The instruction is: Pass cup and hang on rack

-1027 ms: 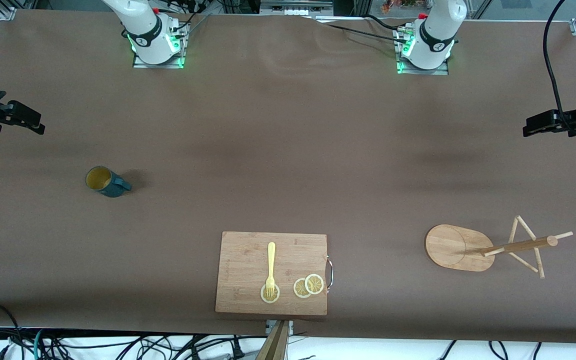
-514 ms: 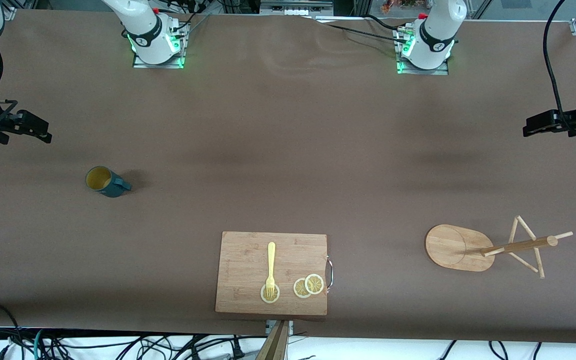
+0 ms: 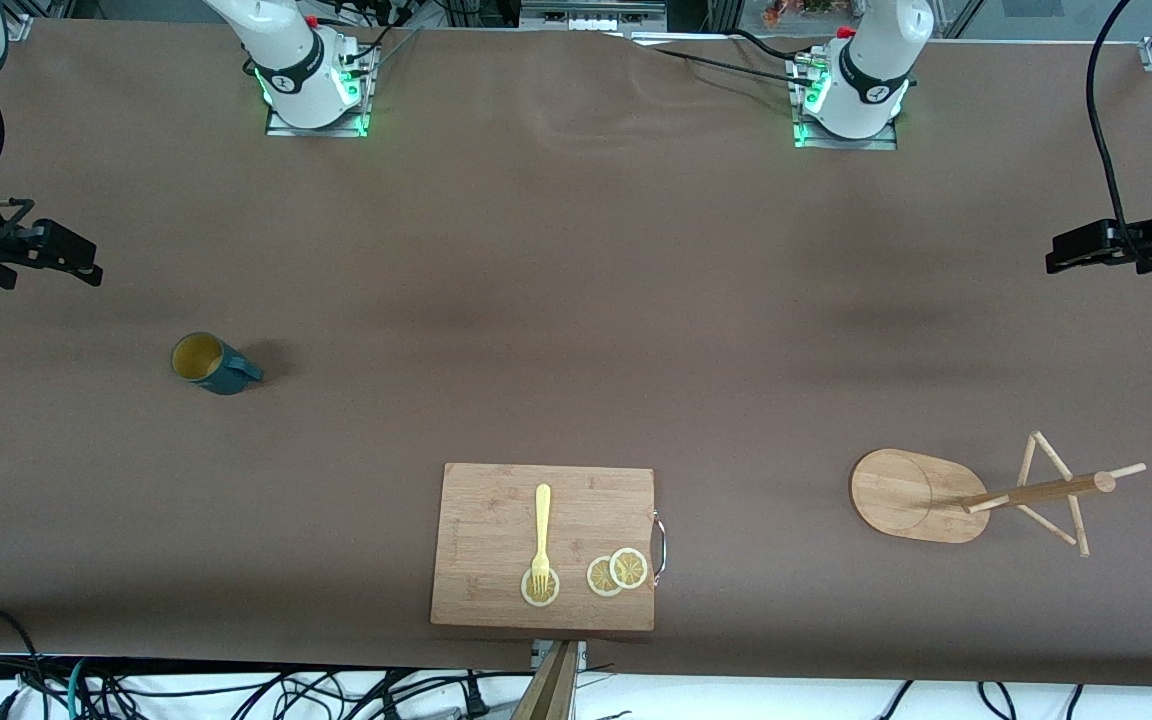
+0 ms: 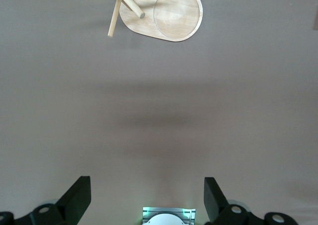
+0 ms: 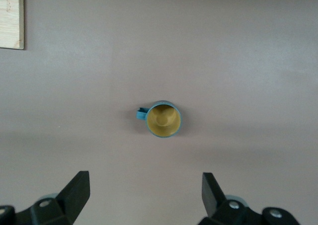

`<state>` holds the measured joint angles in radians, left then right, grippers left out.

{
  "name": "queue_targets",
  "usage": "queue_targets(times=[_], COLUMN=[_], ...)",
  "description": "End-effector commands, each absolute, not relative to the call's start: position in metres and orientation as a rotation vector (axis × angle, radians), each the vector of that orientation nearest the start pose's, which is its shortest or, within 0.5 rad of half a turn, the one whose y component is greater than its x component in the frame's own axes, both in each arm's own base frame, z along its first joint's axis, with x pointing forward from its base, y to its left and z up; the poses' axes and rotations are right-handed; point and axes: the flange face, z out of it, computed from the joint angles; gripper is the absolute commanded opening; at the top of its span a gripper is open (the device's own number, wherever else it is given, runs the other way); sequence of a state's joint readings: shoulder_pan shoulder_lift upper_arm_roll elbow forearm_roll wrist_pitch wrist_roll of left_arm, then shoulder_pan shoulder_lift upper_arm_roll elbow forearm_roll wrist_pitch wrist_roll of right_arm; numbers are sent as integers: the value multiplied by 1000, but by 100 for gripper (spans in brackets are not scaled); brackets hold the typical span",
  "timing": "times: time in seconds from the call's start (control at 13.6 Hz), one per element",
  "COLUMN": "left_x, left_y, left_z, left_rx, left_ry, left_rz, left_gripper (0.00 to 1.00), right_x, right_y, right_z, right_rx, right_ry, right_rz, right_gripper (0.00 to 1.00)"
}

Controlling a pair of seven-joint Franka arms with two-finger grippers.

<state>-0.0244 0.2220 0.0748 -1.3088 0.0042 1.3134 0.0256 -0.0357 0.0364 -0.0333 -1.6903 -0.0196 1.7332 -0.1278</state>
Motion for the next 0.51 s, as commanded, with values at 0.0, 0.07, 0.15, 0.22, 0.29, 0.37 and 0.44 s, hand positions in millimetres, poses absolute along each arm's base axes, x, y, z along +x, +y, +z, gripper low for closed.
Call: queue_targets(times=[0.0,0.07,0.15,0.22,0.29,0.37,0.44], left_x=[596,596,596,596,596,596,596], left_y=[25,25,25,25,25,25,25], left_z=[603,603,603,603,603,603,603], left_rx=[-3127,-3127,-3127,-3127,-3127,-3127,-3127], left_ry=[-50,-50,-50,-50,-50,-50,-50], left_rz=[327,327,327,327,327,327,327], left_gripper=[100,100,100,100,100,100,100], right_x=[572,573,573,574,575,575,575], right_y=[-43,-42,-42,-40,-39,-39,-39], right_z=[558,558,557,557,557,558,557], right_rx=[-3152,-3152,-3152,-3155,-3166,-3166,-3166], right_ry=[-99,-100,-100,-110,-118,-118,-116], right_rz=[-1,-1,2,-5,-13,-15,-11], right_gripper=[100,100,100,100,100,100,100])
